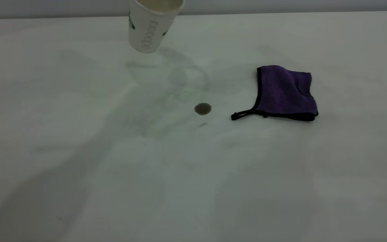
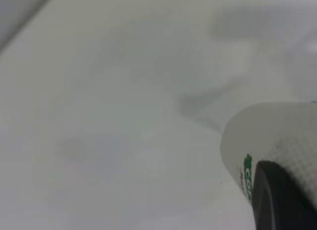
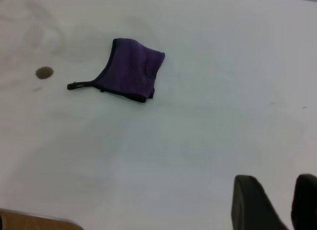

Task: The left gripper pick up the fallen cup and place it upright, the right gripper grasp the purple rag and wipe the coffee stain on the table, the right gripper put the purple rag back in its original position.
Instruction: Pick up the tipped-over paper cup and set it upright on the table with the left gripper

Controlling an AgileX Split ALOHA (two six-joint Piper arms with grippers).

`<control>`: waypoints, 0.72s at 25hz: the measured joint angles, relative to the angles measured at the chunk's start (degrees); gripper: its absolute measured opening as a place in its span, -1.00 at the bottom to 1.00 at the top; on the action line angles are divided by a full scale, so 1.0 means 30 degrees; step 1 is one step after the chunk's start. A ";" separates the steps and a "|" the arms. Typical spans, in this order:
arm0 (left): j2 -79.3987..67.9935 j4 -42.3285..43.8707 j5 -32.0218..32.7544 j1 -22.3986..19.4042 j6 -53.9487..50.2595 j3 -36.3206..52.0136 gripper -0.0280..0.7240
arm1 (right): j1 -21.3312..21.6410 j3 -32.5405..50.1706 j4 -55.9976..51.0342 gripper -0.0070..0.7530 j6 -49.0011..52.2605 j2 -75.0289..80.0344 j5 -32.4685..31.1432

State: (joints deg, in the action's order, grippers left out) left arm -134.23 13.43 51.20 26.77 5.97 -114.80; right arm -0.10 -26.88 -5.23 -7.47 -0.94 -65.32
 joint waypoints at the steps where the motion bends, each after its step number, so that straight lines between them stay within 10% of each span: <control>1: 0.0000 -0.1229 -0.0131 -0.0601 0.0792 -0.0015 -0.88 | 0.0000 0.0000 0.0000 -0.36 0.0000 0.0000 0.0000; 9: -0.1172 -0.9211 -0.1265 -0.4573 0.6554 -0.0015 -0.89 | 0.0000 0.0000 0.0000 -0.36 0.0000 0.0000 0.0000; 18: -0.3307 -1.2344 -0.2320 -0.6031 0.9127 0.0021 -0.85 | 0.0000 0.0000 0.0000 -0.36 0.0000 0.0000 0.0000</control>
State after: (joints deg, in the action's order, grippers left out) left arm -144.15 -23.60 44.24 8.68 33.35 -114.74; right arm -0.10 -26.88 -5.23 -7.47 -0.94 -65.32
